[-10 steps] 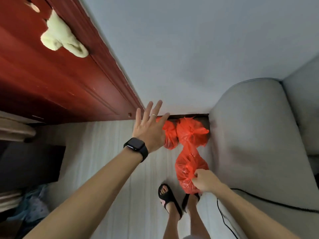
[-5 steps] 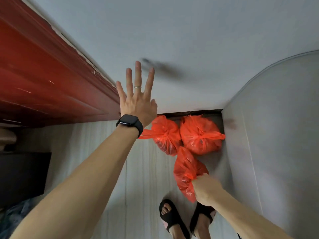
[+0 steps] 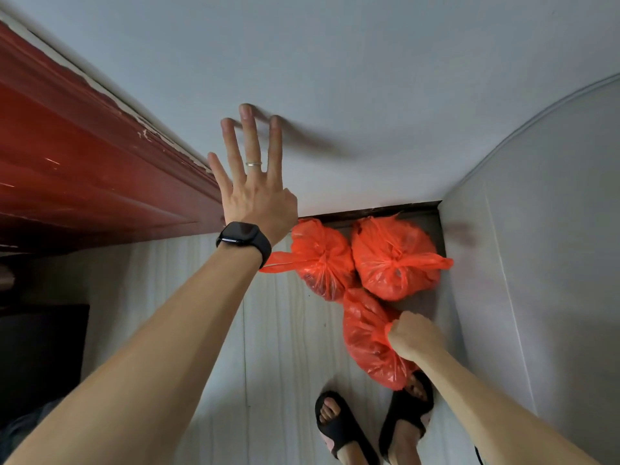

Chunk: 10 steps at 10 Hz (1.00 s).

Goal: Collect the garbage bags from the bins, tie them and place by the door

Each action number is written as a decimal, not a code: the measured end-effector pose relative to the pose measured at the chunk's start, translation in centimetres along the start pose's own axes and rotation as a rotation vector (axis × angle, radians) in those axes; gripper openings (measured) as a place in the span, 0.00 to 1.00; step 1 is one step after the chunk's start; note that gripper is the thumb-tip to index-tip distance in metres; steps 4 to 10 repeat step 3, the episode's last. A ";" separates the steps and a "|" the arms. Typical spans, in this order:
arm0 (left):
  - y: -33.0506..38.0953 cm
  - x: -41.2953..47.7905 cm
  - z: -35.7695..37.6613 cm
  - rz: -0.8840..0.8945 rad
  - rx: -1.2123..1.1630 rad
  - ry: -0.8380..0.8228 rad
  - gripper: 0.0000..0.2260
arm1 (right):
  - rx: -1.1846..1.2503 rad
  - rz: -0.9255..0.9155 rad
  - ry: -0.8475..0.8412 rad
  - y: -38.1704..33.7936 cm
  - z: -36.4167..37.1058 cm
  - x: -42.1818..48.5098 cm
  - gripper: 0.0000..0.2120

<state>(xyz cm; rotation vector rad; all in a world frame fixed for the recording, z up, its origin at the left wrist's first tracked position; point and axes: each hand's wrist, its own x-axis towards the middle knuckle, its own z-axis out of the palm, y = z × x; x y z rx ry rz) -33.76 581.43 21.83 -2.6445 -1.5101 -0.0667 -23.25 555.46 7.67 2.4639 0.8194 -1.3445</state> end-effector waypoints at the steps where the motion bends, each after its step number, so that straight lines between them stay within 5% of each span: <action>1: -0.6 0.0 0.4 0.017 0.005 0.019 0.49 | 0.117 0.061 -0.125 0.7 -0.3 0.1 0.17; 10: -1.4 -0.2 -0.6 0.071 -0.017 -0.006 0.48 | 0.088 -0.043 -0.145 0.2 -0.9 -0.5 0.15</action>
